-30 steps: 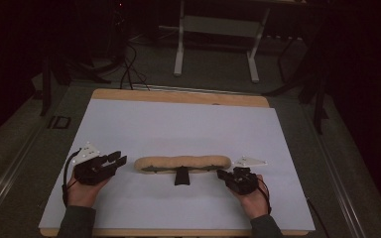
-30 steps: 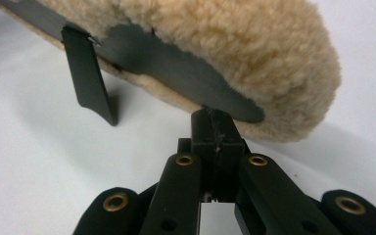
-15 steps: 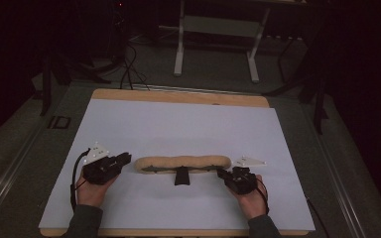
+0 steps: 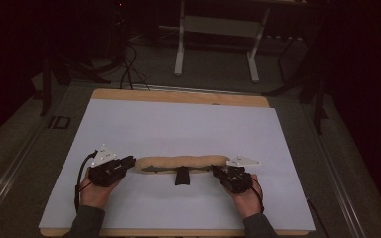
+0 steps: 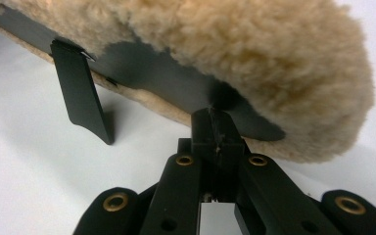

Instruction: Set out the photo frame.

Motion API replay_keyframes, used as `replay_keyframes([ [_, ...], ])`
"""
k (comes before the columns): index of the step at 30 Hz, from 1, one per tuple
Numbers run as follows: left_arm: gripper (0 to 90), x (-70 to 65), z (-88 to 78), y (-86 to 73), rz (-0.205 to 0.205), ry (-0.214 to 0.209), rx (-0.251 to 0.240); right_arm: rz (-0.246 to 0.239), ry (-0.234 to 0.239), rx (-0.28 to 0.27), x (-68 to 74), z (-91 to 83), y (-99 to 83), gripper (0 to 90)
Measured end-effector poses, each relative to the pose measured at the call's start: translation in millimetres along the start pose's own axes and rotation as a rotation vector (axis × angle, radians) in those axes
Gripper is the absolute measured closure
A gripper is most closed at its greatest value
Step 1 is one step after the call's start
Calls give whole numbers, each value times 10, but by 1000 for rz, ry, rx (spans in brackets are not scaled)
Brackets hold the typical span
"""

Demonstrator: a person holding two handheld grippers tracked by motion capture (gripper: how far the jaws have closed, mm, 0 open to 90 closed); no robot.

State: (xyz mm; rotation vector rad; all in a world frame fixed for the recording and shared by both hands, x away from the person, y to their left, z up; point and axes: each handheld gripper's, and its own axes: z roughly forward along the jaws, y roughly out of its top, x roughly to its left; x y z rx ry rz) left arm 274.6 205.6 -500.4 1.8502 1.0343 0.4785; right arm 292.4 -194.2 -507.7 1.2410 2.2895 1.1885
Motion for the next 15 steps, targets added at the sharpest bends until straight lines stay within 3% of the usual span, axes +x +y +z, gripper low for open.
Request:
replay_keyframes([
  [15, 831, -55, -24, -17, 18, -6, 8, -22, 3, 18, 58, 101, 56, 900],
])
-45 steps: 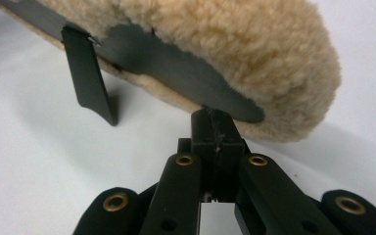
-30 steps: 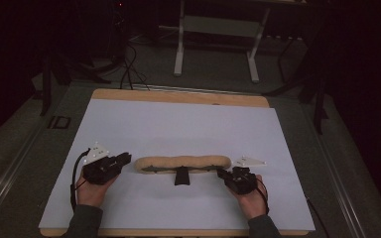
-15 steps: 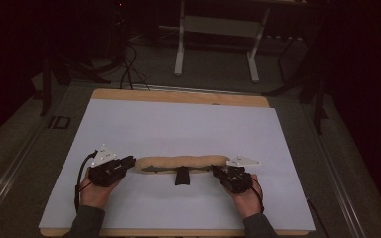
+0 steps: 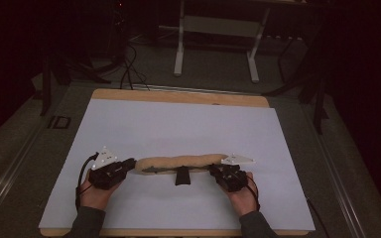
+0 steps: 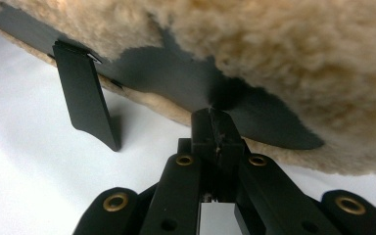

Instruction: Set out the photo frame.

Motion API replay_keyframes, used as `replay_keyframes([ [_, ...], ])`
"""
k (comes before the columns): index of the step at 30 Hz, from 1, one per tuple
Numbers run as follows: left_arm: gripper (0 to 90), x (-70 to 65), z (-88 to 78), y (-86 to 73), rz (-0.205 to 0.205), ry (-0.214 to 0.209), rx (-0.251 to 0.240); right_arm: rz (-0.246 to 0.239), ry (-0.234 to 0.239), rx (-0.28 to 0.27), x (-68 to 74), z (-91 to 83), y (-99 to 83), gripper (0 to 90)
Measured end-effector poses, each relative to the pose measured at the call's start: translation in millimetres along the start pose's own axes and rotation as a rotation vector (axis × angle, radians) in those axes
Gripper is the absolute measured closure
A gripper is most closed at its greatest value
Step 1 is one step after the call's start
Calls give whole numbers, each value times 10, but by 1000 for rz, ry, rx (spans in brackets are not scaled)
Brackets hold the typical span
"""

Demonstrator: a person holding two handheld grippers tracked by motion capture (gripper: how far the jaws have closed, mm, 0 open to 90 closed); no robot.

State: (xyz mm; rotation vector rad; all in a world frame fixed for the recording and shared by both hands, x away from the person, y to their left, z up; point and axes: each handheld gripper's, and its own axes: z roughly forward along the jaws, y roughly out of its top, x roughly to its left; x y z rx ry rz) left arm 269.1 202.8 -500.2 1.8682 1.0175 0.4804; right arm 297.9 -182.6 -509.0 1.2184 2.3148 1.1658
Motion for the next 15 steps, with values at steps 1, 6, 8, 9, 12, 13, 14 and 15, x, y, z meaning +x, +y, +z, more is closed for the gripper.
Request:
replay_keyframes([
  [1, 833, -5, -2, -1, 1, 0, 1, 1, 1, 1, 1, 3, 4, 900],
  [6, 848, -25, -11, -10, 4, -12, 0, 6, -2, -1, -11, 13, 15, 900],
  [8, 858, -38, -9, -11, 10, -8, -1, 8, -4, -1, -16, 17, 21, 900],
  [9, 861, -44, -9, -11, 11, -6, -1, 11, -4, 1, -18, 18, 24, 900],
  [12, 862, -49, -9, -11, 14, -7, 0, 12, -3, 2, -26, 23, 35, 900],
  [13, 865, -54, -10, -12, 17, -10, 0, 18, -3, 4, -29, 26, 47, 900],
  [14, 868, -54, -10, -12, 17, -10, 0, 18, -3, 4, -29, 26, 47, 900],
  [15, 869, -60, -10, -12, 17, -10, 0, 18, -4, 2, -29, 25, 62, 900],
])
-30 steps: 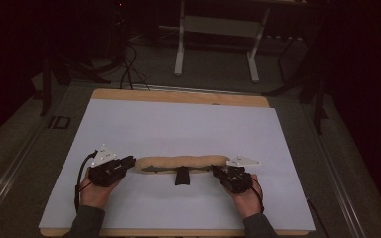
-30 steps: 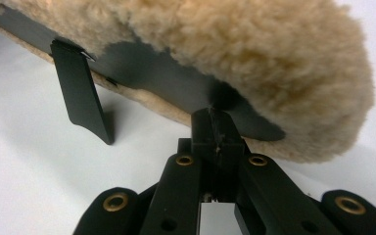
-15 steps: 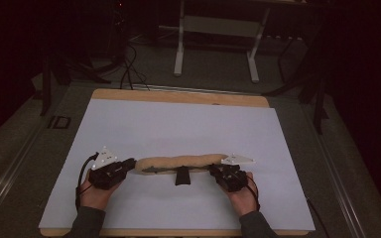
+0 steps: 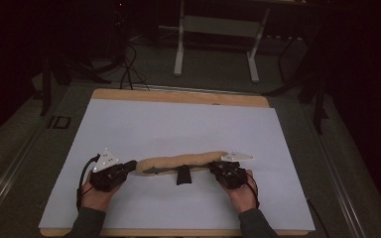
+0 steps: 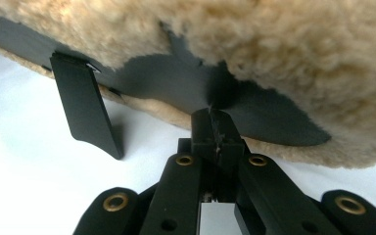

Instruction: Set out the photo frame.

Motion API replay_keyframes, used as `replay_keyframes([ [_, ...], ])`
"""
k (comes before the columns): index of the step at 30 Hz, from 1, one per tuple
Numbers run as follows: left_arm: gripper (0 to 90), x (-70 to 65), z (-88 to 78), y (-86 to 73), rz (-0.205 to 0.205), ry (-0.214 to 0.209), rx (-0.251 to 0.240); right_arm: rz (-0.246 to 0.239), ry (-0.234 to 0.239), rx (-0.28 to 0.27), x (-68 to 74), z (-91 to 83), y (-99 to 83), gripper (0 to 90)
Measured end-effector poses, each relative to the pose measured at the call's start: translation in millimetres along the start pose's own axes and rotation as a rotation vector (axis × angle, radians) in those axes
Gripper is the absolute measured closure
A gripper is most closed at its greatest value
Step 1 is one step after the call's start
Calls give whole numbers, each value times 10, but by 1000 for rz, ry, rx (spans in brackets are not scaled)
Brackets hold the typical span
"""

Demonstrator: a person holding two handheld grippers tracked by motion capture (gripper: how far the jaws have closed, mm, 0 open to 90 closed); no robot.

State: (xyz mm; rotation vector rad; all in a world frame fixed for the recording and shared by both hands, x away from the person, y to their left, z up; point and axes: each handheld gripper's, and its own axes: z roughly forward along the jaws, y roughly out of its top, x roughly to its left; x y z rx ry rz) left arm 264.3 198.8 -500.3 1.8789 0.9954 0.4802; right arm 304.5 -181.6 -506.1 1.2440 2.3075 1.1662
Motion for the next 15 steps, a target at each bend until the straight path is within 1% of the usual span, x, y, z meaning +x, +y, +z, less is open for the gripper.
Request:
replay_keyframes([
  [8, 880, -46, -11, -8, 13, -6, 3, -5, -11, 4, -8, 13, 47, 900],
  [11, 885, -61, -14, -12, 12, -8, 2, -5, -12, 5, -3, 23, 63, 900],
  [12, 886, -74, -18, -15, 19, -11, 3, -6, -13, 6, -1, 25, 70, 900],
  [15, 888, -91, -22, -17, 22, -14, 5, -5, -14, 8, 6, 30, 86, 900],
])
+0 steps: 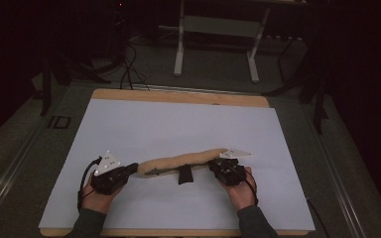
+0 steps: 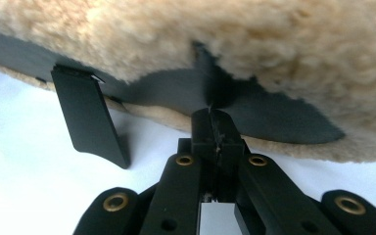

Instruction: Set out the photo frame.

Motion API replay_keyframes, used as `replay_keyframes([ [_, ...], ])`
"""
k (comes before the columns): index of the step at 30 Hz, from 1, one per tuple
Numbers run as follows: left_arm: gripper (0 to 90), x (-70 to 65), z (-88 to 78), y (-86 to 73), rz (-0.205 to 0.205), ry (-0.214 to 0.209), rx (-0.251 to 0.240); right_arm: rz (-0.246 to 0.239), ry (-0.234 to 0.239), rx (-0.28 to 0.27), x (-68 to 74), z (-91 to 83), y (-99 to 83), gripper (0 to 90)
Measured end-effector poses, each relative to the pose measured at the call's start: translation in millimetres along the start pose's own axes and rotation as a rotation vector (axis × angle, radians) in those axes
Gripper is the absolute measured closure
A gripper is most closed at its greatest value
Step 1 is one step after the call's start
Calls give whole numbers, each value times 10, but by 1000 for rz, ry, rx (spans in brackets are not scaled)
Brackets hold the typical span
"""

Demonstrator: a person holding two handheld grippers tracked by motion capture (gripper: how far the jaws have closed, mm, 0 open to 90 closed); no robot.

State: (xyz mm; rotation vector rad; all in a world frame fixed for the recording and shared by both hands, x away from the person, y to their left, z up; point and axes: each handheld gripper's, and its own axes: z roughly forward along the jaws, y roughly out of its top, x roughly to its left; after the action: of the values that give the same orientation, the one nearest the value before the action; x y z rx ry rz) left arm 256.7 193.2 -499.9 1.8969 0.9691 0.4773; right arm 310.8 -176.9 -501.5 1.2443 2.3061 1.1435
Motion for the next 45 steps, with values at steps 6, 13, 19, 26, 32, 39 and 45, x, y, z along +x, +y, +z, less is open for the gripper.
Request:
replay_keyframes([
  [6, 888, -34, 2, -3, 6, -8, -1, -3, -3, 2, 24, 24, 57, 900],
  [13, 888, -97, -11, -10, 21, -16, 3, -7, -7, 7, 45, 56, 105, 900],
  [19, 896, -148, -12, -18, 31, -28, 1, -4, -16, 14, 28, 65, 126, 900],
  [26, 895, -194, -5, -17, 46, -42, 1, -2, -18, 13, 23, 72, 168, 900],
  [32, 896, -227, 2, -17, 57, -58, 1, 5, -25, 15, 7, 88, 191, 900],
  [39, 897, -268, 12, -15, 78, -73, 2, 8, -28, 16, 6, 105, 221, 900],
  [45, 897, -312, 24, -12, 90, -83, 1, 5, -32, 21, 8, 124, 244, 900],
])
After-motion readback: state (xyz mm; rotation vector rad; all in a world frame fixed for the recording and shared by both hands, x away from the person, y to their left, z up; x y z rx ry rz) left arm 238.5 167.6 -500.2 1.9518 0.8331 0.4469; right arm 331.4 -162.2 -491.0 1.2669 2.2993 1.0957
